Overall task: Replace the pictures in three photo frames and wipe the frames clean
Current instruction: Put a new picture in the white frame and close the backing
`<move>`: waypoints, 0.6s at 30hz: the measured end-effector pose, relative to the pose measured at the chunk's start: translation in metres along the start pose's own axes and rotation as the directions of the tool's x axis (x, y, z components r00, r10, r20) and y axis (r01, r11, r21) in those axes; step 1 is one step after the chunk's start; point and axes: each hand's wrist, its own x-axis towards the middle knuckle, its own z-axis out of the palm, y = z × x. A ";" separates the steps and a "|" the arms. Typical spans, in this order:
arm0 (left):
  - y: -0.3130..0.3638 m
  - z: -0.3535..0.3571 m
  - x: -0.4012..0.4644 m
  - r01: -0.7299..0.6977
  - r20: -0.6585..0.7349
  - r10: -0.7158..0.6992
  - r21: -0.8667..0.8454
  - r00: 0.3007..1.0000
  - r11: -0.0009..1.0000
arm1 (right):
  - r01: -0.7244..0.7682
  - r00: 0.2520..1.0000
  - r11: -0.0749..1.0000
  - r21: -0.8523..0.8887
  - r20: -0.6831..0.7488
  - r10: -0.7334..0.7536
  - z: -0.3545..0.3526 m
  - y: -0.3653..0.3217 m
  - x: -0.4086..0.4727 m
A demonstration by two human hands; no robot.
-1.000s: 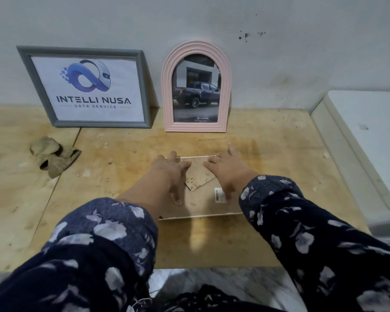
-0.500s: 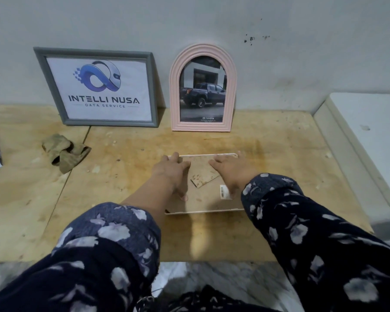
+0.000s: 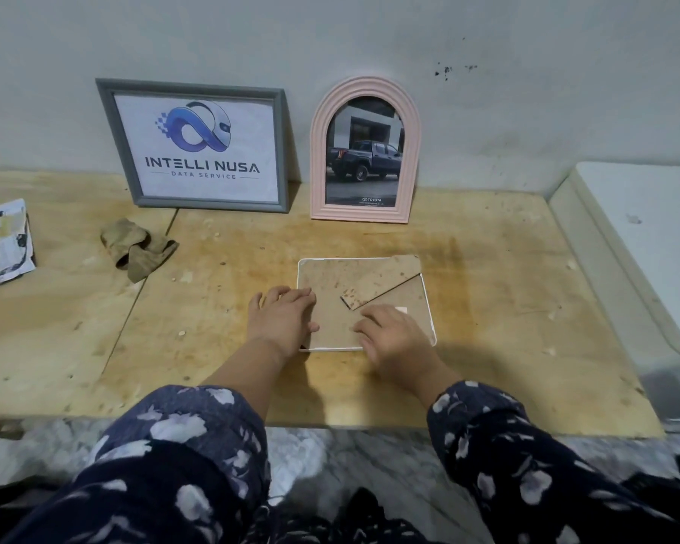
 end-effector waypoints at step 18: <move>-0.009 0.007 -0.027 0.048 -0.146 -0.066 -0.121 0.987 0.992 | 0.029 0.984 0.986 -0.164 0.181 0.001 0.007 -0.036 -0.001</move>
